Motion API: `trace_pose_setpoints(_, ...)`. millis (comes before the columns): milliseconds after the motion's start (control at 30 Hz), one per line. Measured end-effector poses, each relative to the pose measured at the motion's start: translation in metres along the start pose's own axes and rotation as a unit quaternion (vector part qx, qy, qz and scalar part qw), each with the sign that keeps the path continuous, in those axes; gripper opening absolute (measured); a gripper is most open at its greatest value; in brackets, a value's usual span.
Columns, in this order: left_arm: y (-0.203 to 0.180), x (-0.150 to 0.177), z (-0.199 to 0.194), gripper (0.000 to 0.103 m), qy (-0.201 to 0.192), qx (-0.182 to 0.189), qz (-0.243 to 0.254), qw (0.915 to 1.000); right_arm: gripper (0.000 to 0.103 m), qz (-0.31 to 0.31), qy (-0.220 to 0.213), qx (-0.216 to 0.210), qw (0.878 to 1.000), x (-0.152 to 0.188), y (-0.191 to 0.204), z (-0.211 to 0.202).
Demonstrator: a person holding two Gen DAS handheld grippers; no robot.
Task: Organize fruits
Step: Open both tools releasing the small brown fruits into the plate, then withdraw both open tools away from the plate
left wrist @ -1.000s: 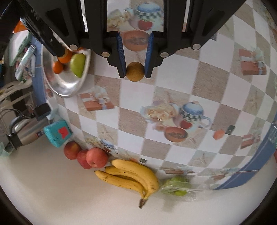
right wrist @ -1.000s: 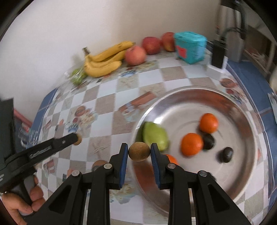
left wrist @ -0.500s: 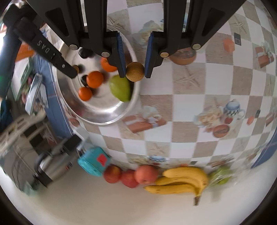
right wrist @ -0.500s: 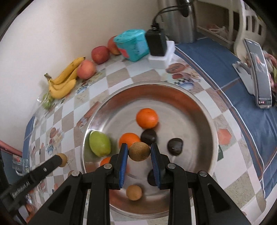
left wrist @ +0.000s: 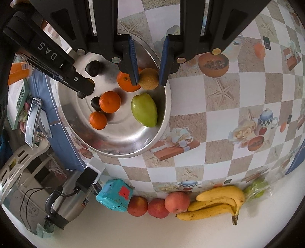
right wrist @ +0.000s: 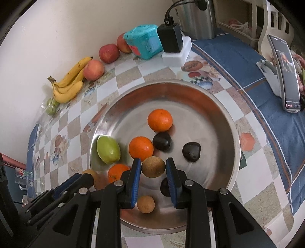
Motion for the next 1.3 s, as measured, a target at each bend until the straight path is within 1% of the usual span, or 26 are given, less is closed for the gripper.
trace_pose_setpoints(267,0.0,0.001,0.003,0.024,0.008,0.0,-0.002,1.0,0.029,-0.008,0.007,0.0,1.0,0.001,0.004,0.001)
trace_pose_setpoints(767,0.003,0.001,0.002,0.026,0.013,0.0,-0.012,0.9998,0.031,-0.012,0.005,0.0,1.0,0.001,0.006,0.0)
trace_pose_setpoints(900,0.012,0.0,0.001,0.026,0.014,-0.008,-0.026,0.9995,0.031,-0.013,0.004,0.0,1.0,0.001,0.007,0.0)
trace_pose_setpoints(1067,0.034,-0.002,0.0,0.027,0.011,-0.034,-0.059,0.9976,0.031,-0.018,0.006,0.003,1.0,0.002,0.008,0.001)
trace_pose_setpoints(1133,0.045,-0.001,0.0,0.034,0.012,-0.054,-0.072,0.9959,0.032,-0.022,0.007,0.005,1.0,0.002,0.009,0.002)
trace_pose_setpoints(1200,0.053,0.0,0.0,0.047,0.014,-0.069,-0.083,0.9941,0.041,-0.027,0.006,0.008,1.0,0.002,0.01,0.002)
trace_pose_setpoints(1233,0.059,0.001,0.0,0.051,0.015,-0.076,-0.089,0.993,0.043,-0.031,0.004,0.012,0.999,0.002,0.011,0.002)
trace_pose_setpoints(1267,0.063,0.001,0.0,0.062,0.016,-0.082,-0.095,0.9919,0.052,-0.033,0.003,0.016,0.999,0.002,0.011,0.002)
trace_pose_setpoints(1300,0.067,0.002,0.001,0.069,0.017,-0.089,-0.101,0.9907,0.062,-0.035,0.001,0.019,0.999,0.001,0.011,0.002)
Point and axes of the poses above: each gripper's, at about its wrist camera, not at the fingertips, and z roughly the way its jaws point, y to its left, x to its underside, the point moved 6 cm from there along z, roughly the way its jaws point, and after that the axes turned 8 degrees about y, right-handed, at the moved point
